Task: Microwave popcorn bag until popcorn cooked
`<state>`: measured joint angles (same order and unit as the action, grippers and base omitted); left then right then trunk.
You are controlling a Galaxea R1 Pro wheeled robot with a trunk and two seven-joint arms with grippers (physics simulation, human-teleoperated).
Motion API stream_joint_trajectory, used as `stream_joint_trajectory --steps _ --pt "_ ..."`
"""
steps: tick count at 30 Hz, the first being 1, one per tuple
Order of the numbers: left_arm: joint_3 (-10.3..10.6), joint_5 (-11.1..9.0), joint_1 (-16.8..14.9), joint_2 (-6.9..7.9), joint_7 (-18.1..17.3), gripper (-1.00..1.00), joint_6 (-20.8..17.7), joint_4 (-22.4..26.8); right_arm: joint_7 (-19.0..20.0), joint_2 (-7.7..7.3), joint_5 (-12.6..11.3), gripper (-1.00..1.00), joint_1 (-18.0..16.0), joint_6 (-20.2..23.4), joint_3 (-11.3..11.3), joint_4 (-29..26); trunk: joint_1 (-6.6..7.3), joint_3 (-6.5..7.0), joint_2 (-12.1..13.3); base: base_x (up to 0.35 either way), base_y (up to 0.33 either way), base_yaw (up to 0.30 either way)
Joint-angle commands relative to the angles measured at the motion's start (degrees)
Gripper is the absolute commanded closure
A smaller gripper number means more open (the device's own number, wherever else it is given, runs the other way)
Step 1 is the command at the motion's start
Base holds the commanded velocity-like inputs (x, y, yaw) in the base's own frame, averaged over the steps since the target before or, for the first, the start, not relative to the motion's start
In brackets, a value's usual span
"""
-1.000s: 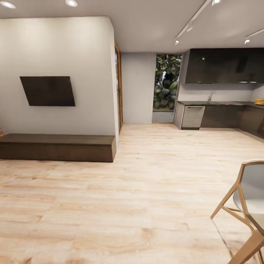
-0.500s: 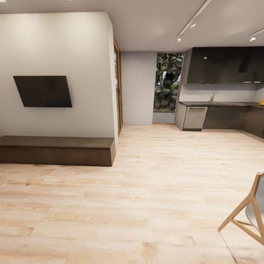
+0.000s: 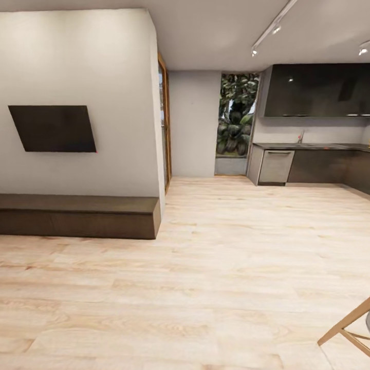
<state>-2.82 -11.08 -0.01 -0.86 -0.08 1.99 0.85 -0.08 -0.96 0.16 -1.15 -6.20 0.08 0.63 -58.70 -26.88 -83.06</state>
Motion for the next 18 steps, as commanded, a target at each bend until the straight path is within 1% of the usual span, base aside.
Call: stream_joint_trajectory --steps 1,18 --pt "-0.3 -0.2 0.0 -0.01 0.0 -1.00 0.1 0.0 0.0 0.00 0.0 -1.00 -0.1 -0.2 0.0 0.1 -0.03 -0.05 0.0 0.322 0.000 0.000" --pt "-0.3 -0.2 0.0 -0.10 0.3 -1.00 0.2 0.0 0.0 0.00 0.0 -1.00 -0.1 -0.2 0.0 0.1 -0.03 -0.05 0.0 0.322 0.000 0.000"
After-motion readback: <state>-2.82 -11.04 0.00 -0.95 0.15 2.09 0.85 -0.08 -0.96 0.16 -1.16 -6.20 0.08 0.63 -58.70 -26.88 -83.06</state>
